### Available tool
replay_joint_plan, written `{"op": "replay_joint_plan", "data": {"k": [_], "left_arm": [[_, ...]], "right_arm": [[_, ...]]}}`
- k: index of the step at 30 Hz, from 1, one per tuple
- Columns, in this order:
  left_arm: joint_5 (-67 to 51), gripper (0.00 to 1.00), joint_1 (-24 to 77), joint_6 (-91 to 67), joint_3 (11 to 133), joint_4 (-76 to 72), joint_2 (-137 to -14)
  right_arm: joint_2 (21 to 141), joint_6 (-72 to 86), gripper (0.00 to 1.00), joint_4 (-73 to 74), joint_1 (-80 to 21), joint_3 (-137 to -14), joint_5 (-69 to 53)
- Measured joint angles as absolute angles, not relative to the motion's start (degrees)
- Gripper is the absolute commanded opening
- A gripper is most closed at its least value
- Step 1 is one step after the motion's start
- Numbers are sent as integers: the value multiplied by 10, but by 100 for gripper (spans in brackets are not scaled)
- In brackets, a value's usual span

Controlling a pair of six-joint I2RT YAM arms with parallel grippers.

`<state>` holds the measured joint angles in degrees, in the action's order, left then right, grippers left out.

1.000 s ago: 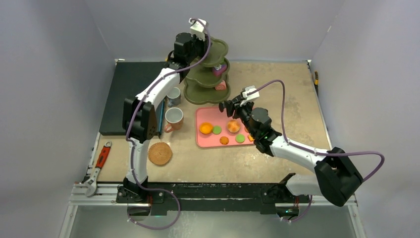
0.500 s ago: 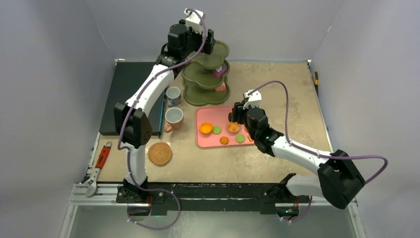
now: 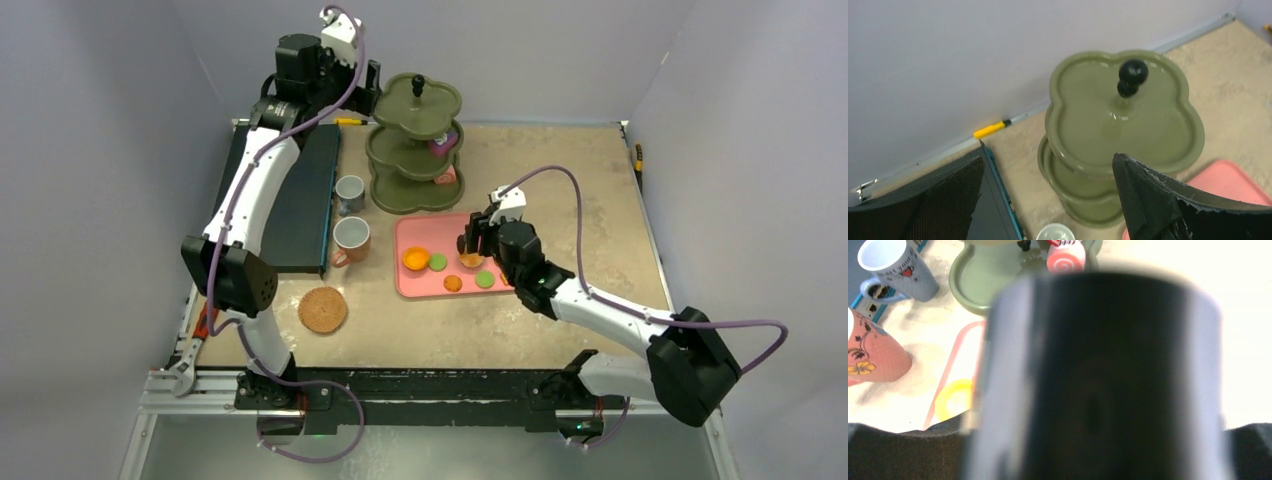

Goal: Serve the afternoon tea

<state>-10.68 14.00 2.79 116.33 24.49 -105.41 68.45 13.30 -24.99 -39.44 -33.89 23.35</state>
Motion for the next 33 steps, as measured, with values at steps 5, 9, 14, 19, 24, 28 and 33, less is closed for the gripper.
{"op": "replay_joint_plan", "data": {"k": [5,9,14,19,24,28,33], "left_arm": [[-102,99,145,67,1163,334,-1047],[-95,99,142,83,1153,377,-1044],[-90,99,134,89,1125,396,-1030],[-87,99,132,88,1116,399,-1009],[-85,99,132,87,1113,396,-994],[-82,99,132,86,1101,385,-987],[-77,99,132,86,1089,376,-984]], "right_arm": [[719,133,63,-263,-398,-335,225],[744,133,60,-277,-399,-335,224],[754,133,47,-281,-401,-330,223],[739,125,42,-281,-409,-329,225],[711,104,41,-281,-427,-341,229],[714,73,41,-282,-434,-385,230],[781,9,41,-333,-435,-490,229]]}}
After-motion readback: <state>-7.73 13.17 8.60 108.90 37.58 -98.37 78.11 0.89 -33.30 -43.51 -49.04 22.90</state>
